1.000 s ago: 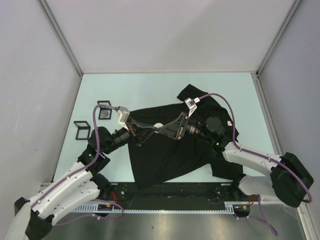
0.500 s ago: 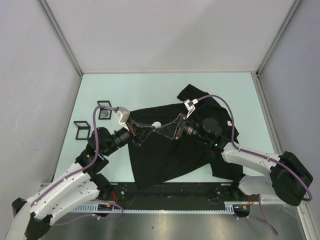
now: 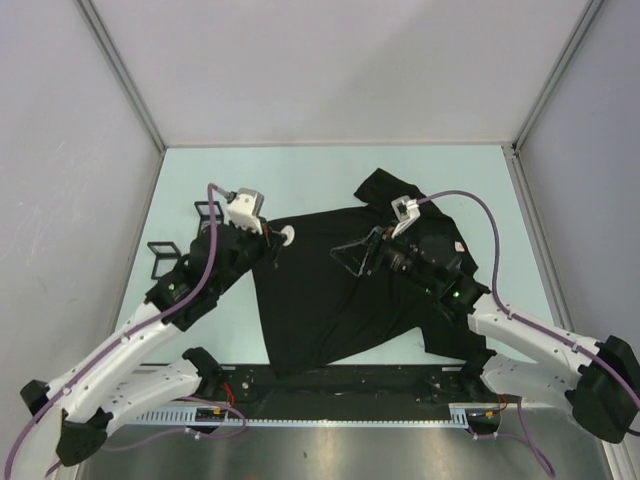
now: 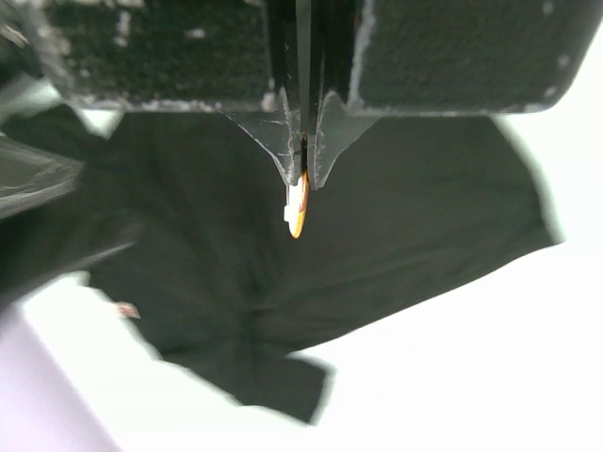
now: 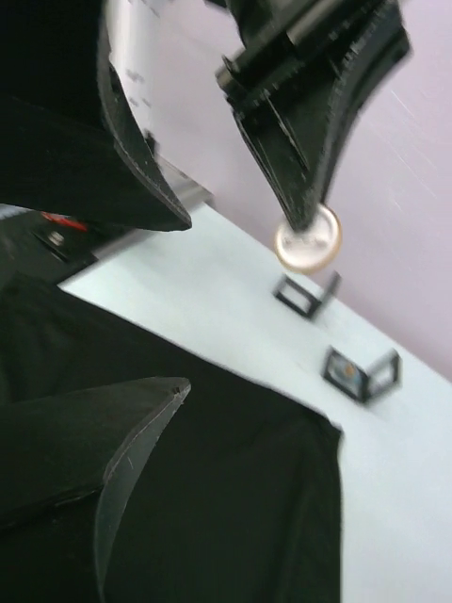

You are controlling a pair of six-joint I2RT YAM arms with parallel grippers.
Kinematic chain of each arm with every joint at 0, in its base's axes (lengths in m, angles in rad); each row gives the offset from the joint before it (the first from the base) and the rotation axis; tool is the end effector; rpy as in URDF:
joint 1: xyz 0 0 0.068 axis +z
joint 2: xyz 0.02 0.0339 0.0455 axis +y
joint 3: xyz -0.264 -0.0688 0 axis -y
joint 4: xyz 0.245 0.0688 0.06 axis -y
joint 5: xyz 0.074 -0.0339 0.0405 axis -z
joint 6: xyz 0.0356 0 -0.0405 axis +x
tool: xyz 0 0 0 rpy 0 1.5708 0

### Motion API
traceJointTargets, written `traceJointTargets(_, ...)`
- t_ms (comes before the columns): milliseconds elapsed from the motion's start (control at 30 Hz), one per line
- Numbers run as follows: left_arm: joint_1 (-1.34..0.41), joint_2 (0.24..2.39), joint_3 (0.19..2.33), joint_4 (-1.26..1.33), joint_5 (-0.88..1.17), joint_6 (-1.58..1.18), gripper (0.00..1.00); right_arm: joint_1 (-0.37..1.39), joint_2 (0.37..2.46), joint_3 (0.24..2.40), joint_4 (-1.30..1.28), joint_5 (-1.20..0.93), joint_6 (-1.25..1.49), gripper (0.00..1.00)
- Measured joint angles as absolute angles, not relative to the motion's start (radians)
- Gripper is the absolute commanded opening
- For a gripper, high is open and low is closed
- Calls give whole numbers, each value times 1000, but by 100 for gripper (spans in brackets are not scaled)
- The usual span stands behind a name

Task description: Remove the brooch from the garment

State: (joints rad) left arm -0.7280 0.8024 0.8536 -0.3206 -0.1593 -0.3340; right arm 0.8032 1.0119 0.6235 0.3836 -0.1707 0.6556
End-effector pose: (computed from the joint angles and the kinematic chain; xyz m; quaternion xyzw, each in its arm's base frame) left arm 0.1406 -0.1178 0.3467 0.1080 0.7872 -0.2512 0.5527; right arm 0.1613 0.1759 0.2996 -0.1120 0.6999 0.5134 0.4838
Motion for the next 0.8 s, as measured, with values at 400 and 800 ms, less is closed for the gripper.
traceJointTargets(400, -482, 1182, 1028, -692, -616, -284, 0, 705, 1364, 686, 501, -74, 568, 64)
traceJointTargets(800, -236, 1614, 1026, -651, -939, -188, 0, 705, 1485, 635, 620, -101, 439, 63)
